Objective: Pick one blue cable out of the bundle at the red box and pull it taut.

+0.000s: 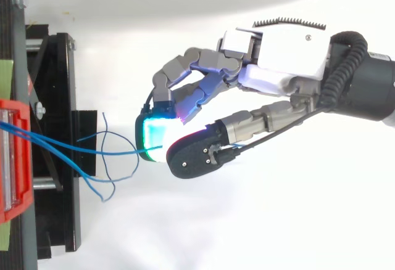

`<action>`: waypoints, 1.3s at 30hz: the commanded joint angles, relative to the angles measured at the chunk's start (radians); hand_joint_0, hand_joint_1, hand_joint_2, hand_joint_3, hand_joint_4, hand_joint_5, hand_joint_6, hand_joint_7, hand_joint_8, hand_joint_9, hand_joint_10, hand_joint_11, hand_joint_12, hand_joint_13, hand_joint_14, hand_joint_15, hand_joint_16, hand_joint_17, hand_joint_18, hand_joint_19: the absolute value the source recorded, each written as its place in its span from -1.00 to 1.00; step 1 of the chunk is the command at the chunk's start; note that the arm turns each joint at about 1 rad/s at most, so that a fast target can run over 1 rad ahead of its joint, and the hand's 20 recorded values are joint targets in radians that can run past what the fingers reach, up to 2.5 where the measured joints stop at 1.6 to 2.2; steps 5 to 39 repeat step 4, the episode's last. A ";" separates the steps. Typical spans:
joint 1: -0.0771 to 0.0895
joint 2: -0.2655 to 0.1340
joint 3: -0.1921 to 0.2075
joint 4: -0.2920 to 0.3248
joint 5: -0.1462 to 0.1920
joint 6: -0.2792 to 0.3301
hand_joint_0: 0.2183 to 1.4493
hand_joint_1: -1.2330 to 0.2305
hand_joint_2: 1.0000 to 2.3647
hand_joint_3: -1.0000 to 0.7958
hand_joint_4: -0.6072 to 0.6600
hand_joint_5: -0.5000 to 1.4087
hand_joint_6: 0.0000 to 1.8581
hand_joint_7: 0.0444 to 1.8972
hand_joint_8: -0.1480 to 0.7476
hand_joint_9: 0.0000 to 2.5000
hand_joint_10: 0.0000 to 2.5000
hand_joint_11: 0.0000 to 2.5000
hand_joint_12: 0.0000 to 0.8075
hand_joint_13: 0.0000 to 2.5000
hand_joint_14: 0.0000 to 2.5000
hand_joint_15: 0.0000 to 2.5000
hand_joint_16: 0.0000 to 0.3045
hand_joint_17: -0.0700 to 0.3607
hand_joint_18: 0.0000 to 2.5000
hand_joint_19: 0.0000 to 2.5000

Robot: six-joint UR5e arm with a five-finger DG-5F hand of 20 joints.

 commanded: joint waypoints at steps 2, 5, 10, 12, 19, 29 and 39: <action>0.000 0.000 0.001 0.000 0.000 0.000 -0.29 -0.31 -0.97 0.03 -0.34 -0.66 0.03 0.15 -0.10 -0.26 -0.99 -0.24 -0.08 -0.56 -0.99 -0.75 -0.69 -0.18 -0.63 -0.88; 0.000 0.000 0.001 0.000 0.000 0.000 -0.29 -0.31 -0.97 0.04 -0.34 -0.66 0.03 0.15 -0.10 -0.26 -0.99 -0.24 -0.08 -0.56 -0.99 -0.75 -0.69 -0.18 -0.62 -0.88; 0.000 0.000 0.001 0.000 0.000 0.000 -0.29 -0.31 -0.97 0.04 -0.34 -0.66 0.03 0.15 -0.10 -0.26 -0.99 -0.24 -0.08 -0.56 -0.99 -0.75 -0.69 -0.18 -0.62 -0.88; 0.000 0.000 0.001 0.000 0.000 0.000 -0.29 -0.31 -0.97 0.04 -0.34 -0.66 0.03 0.15 -0.10 -0.26 -0.99 -0.24 -0.08 -0.56 -0.99 -0.75 -0.69 -0.18 -0.62 -0.88; 0.000 0.000 0.001 0.000 0.000 0.000 -0.29 -0.31 -0.97 0.04 -0.34 -0.66 0.03 0.15 -0.10 -0.26 -0.99 -0.24 -0.08 -0.56 -0.99 -0.75 -0.69 -0.18 -0.62 -0.88; 0.000 0.000 0.001 0.000 0.000 0.000 -0.29 -0.31 -0.97 0.04 -0.34 -0.66 0.03 0.15 -0.10 -0.26 -0.99 -0.24 -0.08 -0.56 -0.99 -0.75 -0.69 -0.18 -0.62 -0.88; 0.000 0.000 0.001 0.000 0.000 0.000 -0.29 -0.31 -0.97 0.04 -0.34 -0.66 0.03 0.15 -0.10 -0.26 -0.99 -0.24 -0.08 -0.56 -0.99 -0.75 -0.69 -0.18 -0.62 -0.88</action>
